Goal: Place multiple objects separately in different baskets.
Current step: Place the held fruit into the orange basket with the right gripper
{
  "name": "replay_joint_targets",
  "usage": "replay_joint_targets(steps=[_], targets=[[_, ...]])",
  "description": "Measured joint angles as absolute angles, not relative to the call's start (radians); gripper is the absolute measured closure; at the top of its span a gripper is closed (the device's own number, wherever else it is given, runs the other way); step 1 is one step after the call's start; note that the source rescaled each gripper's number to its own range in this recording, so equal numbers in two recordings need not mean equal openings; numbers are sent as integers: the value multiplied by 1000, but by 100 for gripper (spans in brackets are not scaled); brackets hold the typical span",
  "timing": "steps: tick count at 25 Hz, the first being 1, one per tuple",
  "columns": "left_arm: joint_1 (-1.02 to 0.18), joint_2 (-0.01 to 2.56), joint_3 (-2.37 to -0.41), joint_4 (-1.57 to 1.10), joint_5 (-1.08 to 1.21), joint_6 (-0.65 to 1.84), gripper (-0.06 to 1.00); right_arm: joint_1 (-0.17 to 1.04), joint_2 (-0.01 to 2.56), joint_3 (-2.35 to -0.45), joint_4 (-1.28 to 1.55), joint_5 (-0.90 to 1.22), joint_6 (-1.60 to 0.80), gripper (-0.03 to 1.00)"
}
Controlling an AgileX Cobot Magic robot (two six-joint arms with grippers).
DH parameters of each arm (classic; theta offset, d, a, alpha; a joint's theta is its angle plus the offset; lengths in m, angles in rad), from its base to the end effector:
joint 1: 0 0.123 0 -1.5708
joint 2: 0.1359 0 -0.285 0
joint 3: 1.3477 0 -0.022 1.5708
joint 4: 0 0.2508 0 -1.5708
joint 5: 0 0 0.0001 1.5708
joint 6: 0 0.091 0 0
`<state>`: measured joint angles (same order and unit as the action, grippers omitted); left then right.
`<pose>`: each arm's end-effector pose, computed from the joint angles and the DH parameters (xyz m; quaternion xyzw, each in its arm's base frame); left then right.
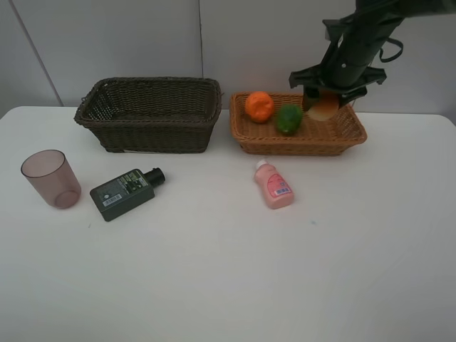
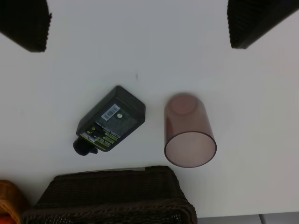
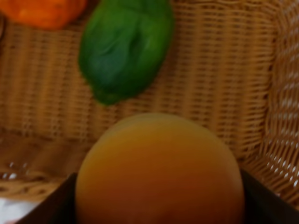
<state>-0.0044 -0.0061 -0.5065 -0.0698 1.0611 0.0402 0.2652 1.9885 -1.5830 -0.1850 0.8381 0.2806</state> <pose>-0.0067 -0.0055 0.2792 0.0205 0.8493 -0.0254 0.5269 0.4200 0.1012 0.2256 -0.0388 0.9748 -0.0217 0.2188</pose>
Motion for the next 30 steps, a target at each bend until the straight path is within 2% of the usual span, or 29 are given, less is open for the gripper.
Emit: replay_joint_targets(steps=[8,18,21,22,23,26,30], targets=[[-4,-6,-507,-70,1061,40,-4,216,2076,-1586,-207,695,348,72],[-4,-6,-507,-70,1061,40,-4,208,2132,-1586,-244,651,348,71],[-4,-6,-507,-70,1061,40,-4,208,2138,-1586,-272,646,348,47],[-4,-6,-507,-70,1061,40,-4,208,2138,-1586,-276,643,348,36],[-4,-6,-507,-70,1061,40,-4,208,2138,-1587,-284,639,348,19],[-4,-6,-507,-70,1061,40,-4,208,2136,-1587,-286,653,348,10],[-4,-6,-507,-70,1061,40,-4,219,2106,-1587,-288,721,348,7]])
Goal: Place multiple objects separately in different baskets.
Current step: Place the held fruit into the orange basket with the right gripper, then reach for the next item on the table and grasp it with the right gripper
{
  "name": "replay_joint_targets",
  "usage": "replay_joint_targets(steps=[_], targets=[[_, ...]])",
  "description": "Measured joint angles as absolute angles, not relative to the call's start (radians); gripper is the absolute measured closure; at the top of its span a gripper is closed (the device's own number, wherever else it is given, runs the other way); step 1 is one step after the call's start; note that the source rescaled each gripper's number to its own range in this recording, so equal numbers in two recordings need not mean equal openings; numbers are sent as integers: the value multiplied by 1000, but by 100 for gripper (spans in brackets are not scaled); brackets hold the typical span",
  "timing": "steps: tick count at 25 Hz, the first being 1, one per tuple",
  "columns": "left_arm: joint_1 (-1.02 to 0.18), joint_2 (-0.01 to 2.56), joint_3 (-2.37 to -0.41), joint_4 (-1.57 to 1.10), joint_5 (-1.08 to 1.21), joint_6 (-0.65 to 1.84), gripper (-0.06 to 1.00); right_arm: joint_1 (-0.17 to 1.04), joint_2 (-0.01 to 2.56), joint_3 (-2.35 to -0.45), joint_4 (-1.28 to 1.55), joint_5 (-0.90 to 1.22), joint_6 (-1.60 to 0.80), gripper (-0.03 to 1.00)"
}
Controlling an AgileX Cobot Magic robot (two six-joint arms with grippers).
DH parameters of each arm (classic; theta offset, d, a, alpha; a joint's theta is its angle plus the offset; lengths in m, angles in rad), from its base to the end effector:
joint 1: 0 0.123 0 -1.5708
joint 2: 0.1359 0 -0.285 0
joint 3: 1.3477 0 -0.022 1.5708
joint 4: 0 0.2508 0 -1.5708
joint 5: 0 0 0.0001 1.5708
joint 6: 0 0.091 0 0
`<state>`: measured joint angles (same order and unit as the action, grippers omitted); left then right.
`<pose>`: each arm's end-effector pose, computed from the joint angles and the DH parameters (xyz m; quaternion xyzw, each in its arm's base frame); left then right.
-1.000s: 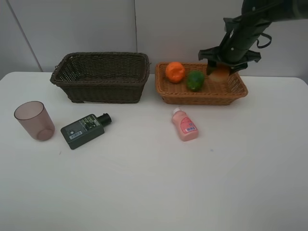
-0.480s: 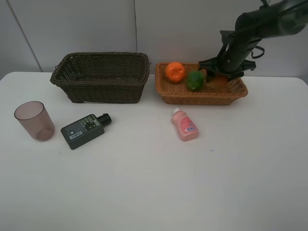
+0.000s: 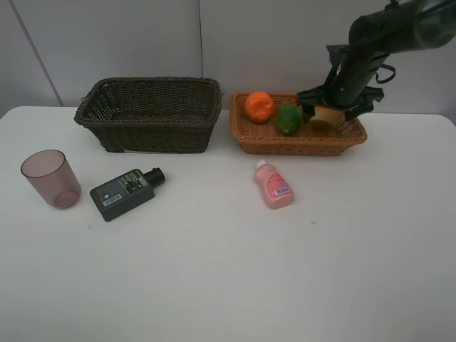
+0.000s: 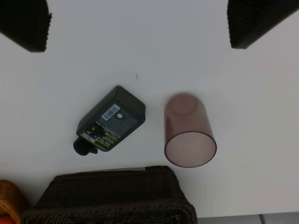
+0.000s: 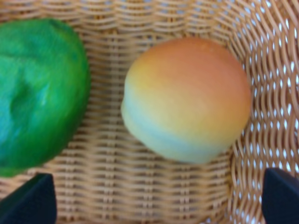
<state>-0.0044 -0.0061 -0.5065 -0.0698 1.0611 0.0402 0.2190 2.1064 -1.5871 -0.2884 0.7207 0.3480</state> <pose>-0.0067 -0.0055 0.2792 0.0205 0.8493 -0.0254 0.5269 0.4451 0.0815 0.1801 -0.0234 0.9716 -0.0531 0.2293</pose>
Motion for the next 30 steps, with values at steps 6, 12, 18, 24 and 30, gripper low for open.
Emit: replay_joint_targets(steps=[6,12,18,24,30], targets=[[-4,-6,-507,-70,1061,40,-4,311,2025,-1588,-285,857,344,7],[-4,-6,-507,-70,1061,40,-4,414,2001,-1590,-258,988,284,7],[-4,-6,-507,-70,1061,40,-4,476,1999,-1514,-183,963,280,1],[-4,-6,-507,-70,1061,40,-4,499,1999,-1388,-162,842,300,-1],[-4,-6,-507,-70,1061,40,-4,519,2002,-1358,-164,773,324,-1]])
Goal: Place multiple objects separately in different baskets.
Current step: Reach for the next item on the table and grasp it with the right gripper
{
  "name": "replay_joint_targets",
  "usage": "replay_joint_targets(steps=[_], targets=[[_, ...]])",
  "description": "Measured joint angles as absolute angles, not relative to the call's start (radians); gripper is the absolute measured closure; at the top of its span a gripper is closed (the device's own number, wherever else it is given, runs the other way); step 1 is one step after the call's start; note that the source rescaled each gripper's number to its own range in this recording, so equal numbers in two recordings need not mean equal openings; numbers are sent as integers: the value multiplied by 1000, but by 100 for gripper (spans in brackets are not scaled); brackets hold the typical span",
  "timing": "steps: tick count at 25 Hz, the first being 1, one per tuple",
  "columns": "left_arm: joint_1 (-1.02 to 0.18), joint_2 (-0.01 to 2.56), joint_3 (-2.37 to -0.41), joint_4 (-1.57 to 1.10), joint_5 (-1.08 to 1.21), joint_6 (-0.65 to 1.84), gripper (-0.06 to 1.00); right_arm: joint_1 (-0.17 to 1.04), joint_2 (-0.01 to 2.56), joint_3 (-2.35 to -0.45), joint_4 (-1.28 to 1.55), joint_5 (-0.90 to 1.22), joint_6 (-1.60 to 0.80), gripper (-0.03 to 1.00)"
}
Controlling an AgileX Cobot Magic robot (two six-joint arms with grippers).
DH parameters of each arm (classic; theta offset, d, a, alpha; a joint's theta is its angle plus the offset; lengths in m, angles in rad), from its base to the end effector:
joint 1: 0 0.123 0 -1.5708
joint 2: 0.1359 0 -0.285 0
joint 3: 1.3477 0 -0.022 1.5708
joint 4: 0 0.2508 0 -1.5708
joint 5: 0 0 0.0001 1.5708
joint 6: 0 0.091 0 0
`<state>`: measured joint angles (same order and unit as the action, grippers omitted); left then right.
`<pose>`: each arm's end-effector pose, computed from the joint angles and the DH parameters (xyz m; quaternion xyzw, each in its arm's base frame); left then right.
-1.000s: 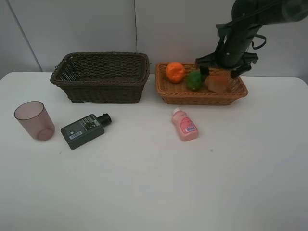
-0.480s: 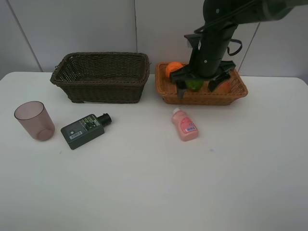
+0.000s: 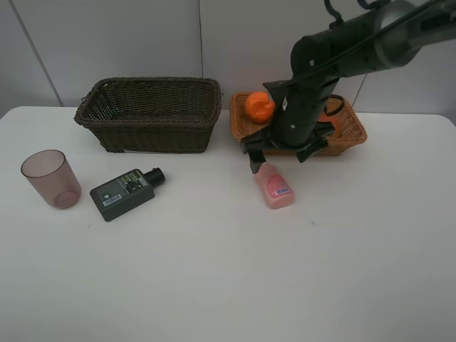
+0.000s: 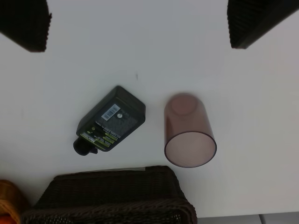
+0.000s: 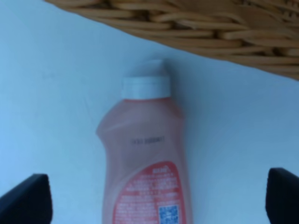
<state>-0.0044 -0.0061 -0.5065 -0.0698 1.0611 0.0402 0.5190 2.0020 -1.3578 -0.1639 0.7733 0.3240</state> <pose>-0.0067 -0.0055 0.2792 0.0205 0.8493 -0.0254 0.5269 0.3522 0.1892 0.1618 -0.1474 0.9798 -0.0093 0.1352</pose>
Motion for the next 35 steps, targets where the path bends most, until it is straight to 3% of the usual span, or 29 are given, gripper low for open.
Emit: replay_joint_targets(steps=[35], targets=[[-4,-6,-507,-70,1061,40,-4,535,2150,-1347,-243,663,348,-3]])
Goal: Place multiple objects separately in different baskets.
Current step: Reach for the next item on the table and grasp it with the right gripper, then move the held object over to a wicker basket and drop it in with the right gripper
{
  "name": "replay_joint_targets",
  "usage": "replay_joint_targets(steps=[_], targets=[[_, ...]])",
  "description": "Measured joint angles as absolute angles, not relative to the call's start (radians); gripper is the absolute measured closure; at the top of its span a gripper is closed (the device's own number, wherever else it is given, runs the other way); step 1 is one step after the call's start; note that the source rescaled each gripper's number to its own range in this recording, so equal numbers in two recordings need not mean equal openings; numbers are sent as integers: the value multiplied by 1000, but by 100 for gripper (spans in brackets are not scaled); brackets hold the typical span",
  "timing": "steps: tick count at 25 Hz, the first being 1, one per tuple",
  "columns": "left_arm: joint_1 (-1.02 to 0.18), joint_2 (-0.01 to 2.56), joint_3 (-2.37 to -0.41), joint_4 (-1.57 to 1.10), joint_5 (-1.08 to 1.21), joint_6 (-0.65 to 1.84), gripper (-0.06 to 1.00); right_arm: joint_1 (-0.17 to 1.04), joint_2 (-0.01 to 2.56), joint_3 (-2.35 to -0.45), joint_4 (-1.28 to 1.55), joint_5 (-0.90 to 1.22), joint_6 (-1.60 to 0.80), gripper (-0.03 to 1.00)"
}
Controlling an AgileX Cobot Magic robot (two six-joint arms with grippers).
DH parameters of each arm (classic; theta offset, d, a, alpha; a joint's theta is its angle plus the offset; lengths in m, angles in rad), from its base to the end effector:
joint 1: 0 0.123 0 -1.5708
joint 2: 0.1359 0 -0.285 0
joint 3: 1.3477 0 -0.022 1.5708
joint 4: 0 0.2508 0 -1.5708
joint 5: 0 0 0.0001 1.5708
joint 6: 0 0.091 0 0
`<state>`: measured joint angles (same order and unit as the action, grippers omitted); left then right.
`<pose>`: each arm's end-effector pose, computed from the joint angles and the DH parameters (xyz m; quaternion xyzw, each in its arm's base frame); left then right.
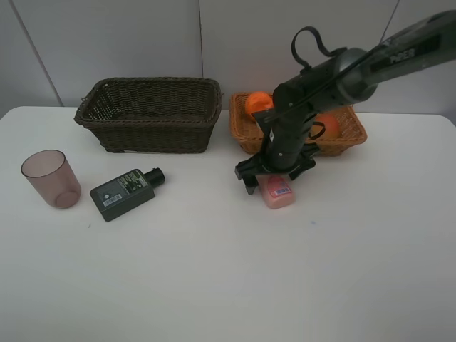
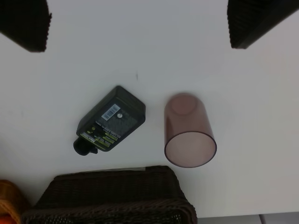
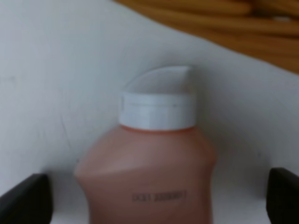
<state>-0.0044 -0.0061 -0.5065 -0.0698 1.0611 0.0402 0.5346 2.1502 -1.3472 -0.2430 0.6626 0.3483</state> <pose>-0.0067 -0.0055 0.2792 0.0205 0.8493 -0.0254 0.5269 0.3588 0.1968 0.1021 -0.1795 0.9756 -0.0347 0.1218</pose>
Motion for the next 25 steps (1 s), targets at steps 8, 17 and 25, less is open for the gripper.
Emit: replay_joint_targets(steps=[8,17,25], targets=[[-4,-6,-507,-70,1061,40,-4,536,2153,-1347,-243,660,348,36],[-4,-6,-507,-70,1061,40,-4,537,2153,-1349,-248,666,349,94],[-4,-6,-507,-70,1061,40,-4,537,2153,-1349,-249,666,349,94]])
